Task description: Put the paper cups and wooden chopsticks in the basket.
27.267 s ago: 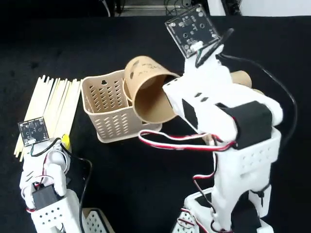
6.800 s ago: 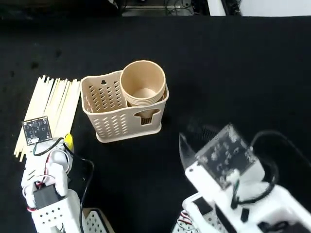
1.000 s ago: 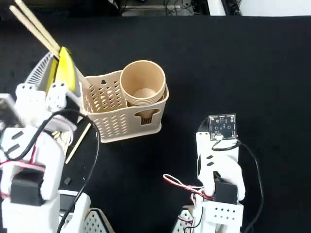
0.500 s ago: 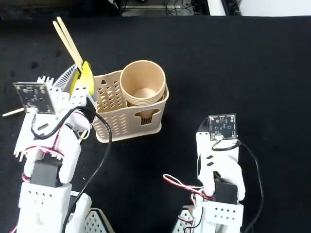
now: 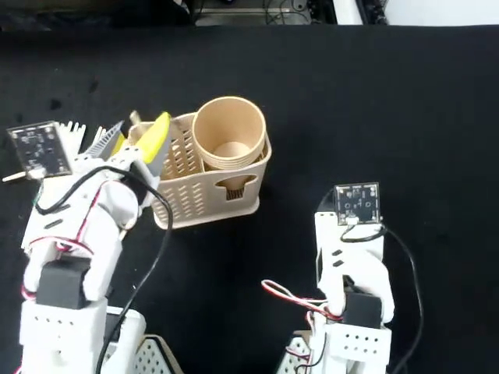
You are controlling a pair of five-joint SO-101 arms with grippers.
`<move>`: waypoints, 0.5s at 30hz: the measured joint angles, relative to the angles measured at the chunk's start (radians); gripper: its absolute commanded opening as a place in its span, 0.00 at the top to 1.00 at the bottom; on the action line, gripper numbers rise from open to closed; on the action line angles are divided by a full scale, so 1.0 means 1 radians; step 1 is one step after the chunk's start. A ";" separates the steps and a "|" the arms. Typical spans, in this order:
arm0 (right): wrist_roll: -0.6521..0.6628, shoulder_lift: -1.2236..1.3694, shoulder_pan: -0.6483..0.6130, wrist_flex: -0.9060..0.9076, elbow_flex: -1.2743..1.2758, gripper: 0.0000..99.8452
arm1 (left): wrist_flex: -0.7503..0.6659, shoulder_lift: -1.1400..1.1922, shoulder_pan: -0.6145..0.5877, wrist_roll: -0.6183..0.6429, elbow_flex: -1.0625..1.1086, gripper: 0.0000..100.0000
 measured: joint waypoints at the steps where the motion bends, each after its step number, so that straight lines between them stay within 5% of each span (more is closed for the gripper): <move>1: 0.000 0.000 0.000 0.000 0.000 0.98 | 0.021 0.000 -0.017 0.000 -0.026 0.75; 10: 0.000 0.000 0.000 0.000 0.000 0.98 | 0.313 0.157 -0.416 -0.166 -0.356 0.75; 15: 0.000 0.000 0.000 0.000 0.000 0.98 | 0.420 0.465 -0.459 -0.339 -0.436 0.75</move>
